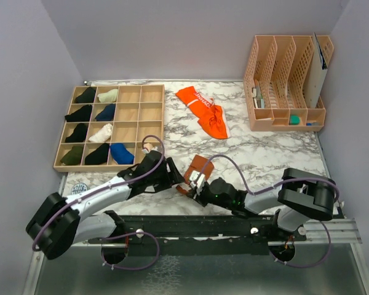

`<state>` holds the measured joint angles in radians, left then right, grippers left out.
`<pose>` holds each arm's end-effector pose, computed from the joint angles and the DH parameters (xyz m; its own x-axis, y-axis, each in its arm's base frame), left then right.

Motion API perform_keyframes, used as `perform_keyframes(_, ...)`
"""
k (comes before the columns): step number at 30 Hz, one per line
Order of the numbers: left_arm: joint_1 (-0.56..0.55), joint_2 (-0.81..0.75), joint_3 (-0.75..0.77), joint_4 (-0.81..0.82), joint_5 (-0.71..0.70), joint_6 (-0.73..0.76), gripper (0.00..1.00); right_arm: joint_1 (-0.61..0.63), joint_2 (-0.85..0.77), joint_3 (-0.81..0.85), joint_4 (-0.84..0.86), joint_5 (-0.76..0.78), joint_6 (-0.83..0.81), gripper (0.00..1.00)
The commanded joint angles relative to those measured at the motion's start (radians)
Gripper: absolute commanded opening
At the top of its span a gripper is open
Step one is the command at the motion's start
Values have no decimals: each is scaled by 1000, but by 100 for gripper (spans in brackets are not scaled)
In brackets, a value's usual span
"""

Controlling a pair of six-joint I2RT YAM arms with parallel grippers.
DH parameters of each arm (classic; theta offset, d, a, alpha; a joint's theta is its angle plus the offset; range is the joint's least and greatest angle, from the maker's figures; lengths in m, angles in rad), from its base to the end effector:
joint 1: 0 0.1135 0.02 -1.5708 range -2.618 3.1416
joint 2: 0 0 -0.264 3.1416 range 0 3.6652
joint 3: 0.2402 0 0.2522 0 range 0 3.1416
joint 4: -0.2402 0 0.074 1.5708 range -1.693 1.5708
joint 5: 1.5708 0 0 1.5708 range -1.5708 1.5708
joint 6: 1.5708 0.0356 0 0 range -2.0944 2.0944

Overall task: Roll the underwear
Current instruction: Roll the underwear to the center of the board.

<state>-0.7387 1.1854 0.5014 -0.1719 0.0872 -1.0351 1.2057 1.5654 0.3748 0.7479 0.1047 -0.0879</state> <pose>0.1608 -0.1506 0.1672 -0.8981 -0.3407 -0.2781 -0.1162 0.7936 -0.5973 0.0978 0.2453 0.1254 -0.0738 -0.4375 -0.8962 -0.9052 0.4065 -0.1239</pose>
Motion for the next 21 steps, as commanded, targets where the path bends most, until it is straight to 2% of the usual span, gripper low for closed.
perform_keyframes(1, 9, -145, -68, 10, -51, -5, 75, -62, 68, -111, 242, -275, 307, 0)
perform_keyframes(7, 10, -225, -167, 161, 43, 16, 76, -194, 214, -192, 642, -448, 589, 1)
perform_keyframes(11, 9, -212, -183, 218, 95, 54, 76, -304, 319, -221, 793, -488, 800, 4)
perform_keyframes(14, 10, -190, -183, 242, 123, 81, 76, -366, 364, -207, 797, -547, 899, 6)
perform_keyframes(16, 8, -168, -179, 257, 131, 86, 77, -373, 368, -213, 794, -522, 937, 7)
perform_keyframes(21, 6, -114, -171, 295, 132, 56, 77, -415, 316, -165, 512, -499, 1004, 10)
